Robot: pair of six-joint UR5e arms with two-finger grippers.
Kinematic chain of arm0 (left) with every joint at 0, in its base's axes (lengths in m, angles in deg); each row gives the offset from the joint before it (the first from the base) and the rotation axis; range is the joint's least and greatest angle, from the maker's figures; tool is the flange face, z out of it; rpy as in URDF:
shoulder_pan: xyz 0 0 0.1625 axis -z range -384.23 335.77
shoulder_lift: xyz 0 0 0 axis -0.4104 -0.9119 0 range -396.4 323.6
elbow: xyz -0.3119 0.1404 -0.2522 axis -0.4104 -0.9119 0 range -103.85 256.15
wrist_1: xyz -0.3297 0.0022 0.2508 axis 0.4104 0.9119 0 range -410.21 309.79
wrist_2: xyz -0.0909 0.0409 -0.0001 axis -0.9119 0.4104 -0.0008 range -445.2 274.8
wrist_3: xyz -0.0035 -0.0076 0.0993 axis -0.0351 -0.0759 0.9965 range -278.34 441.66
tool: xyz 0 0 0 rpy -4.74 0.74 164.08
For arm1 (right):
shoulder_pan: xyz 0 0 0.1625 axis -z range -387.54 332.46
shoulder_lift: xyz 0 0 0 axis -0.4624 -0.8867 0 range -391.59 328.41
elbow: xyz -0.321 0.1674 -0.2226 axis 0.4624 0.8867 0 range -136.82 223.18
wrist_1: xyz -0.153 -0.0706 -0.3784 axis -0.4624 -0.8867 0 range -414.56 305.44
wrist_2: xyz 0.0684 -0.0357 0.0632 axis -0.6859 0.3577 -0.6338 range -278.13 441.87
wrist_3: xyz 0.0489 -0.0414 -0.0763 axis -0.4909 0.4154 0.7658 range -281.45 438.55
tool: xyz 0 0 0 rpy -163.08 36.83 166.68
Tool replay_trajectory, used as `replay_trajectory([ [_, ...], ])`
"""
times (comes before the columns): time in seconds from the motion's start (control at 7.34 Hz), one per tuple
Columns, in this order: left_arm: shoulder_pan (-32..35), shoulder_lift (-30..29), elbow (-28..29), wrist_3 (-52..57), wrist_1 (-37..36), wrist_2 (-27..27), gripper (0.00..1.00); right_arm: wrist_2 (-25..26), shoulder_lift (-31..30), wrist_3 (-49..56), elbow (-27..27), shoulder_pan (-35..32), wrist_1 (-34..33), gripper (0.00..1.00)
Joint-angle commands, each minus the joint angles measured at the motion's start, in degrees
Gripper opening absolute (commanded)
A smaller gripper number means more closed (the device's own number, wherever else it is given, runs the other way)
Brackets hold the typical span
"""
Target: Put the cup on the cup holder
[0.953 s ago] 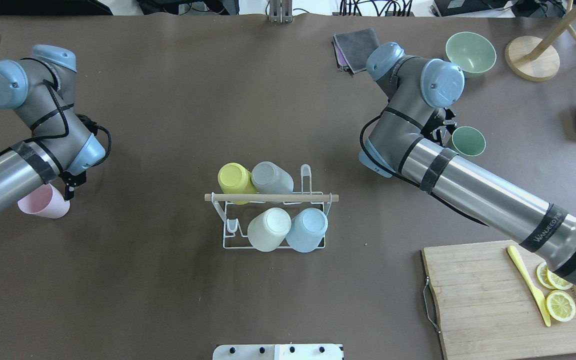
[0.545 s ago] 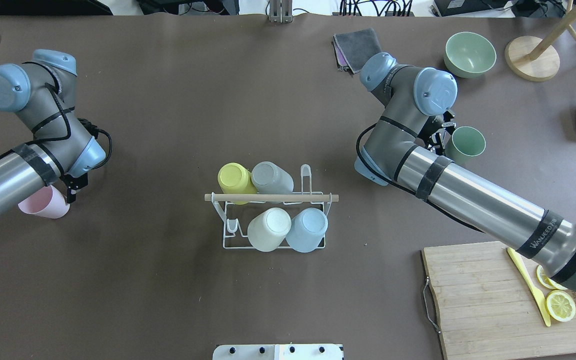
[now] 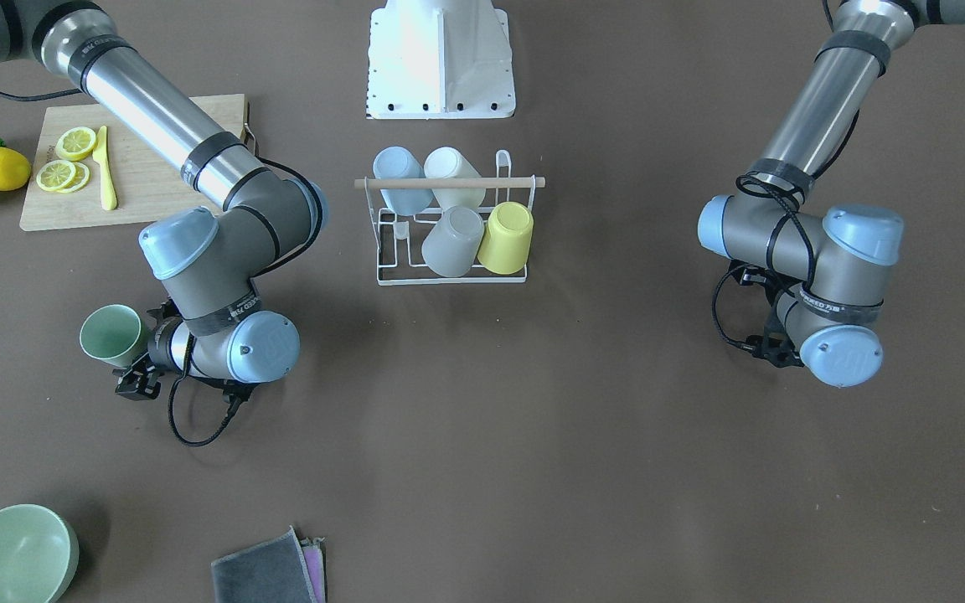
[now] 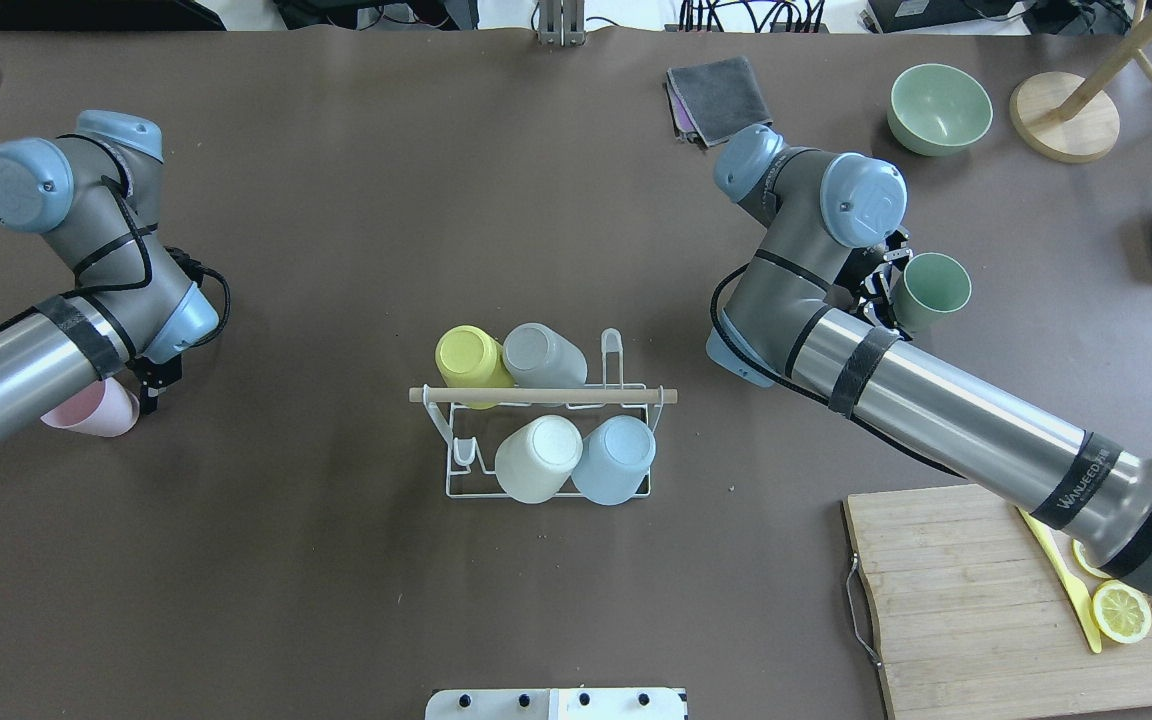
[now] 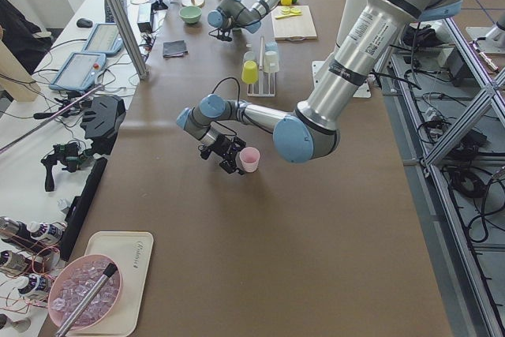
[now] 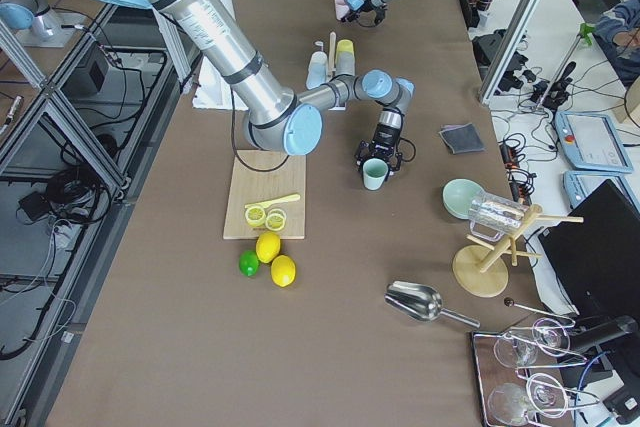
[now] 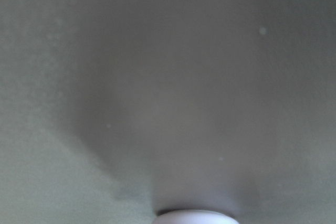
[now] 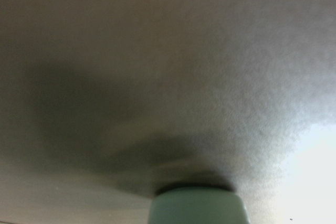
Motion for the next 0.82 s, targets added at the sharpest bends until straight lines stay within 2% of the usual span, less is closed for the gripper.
replay_trajectory([
  [0.0, -0.41, -0.10, 0.01, 0.09, -1.09, 0.03, 0.97, 1.15, -0.26, 1.75, -0.12, 0.01, 0.02, 1.00],
  [0.68, -0.50, -0.36, -0.60, 1.58, -3.64, 0.12, 0.96, 1.50, -3.51, 1.84, -4.16, -0.07, -0.07, 1.00],
])
